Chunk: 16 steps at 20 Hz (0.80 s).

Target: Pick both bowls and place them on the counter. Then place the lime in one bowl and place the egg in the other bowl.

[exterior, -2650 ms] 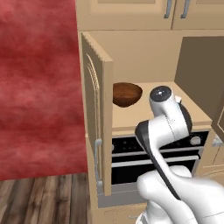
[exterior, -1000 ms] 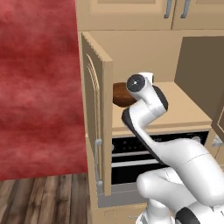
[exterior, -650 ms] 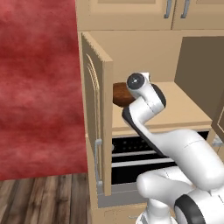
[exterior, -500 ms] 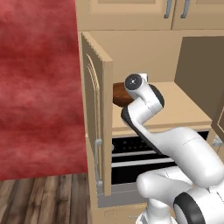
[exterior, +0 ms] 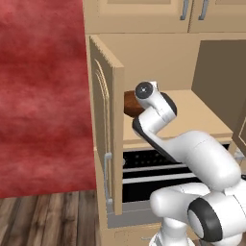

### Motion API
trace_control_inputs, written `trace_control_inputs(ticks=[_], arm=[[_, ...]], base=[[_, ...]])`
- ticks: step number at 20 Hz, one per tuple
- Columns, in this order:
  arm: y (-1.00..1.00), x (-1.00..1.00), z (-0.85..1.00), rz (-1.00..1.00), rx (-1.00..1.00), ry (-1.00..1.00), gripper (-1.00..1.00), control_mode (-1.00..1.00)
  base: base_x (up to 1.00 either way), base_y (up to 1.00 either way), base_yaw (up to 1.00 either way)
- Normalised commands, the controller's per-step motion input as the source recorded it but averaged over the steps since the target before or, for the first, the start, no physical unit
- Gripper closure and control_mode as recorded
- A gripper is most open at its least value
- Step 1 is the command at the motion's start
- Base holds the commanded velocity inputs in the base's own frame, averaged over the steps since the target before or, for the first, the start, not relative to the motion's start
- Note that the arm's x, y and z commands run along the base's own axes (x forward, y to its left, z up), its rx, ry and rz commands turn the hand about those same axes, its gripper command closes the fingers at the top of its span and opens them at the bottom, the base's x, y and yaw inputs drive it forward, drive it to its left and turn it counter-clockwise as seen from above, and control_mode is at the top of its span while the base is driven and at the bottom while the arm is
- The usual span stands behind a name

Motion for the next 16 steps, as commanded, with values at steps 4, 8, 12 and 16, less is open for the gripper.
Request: trace_control_inputs(ticks=[4, 8, 12, 16], arm=[[0.0, 0.33, -0.17, 0.06, 0.0, 0.0, -1.0, -1.0], [0.08, 0.37, -0.19, 0.05, -0.01, 0.01, -1.0, -1.0], [0.0, 0.29, -0.16, 0.06, 0.0, 0.0, -1.0, -1.0], [0.02, 0.31, -0.14, 0.05, 0.0, 0.01, -1.0, -1.0]], base=[[0.0, 0.0, 0.0], [0.0, 0.0, 0.0], [0.0, 0.0, 0.0], [0.0, 0.0, 0.0]])
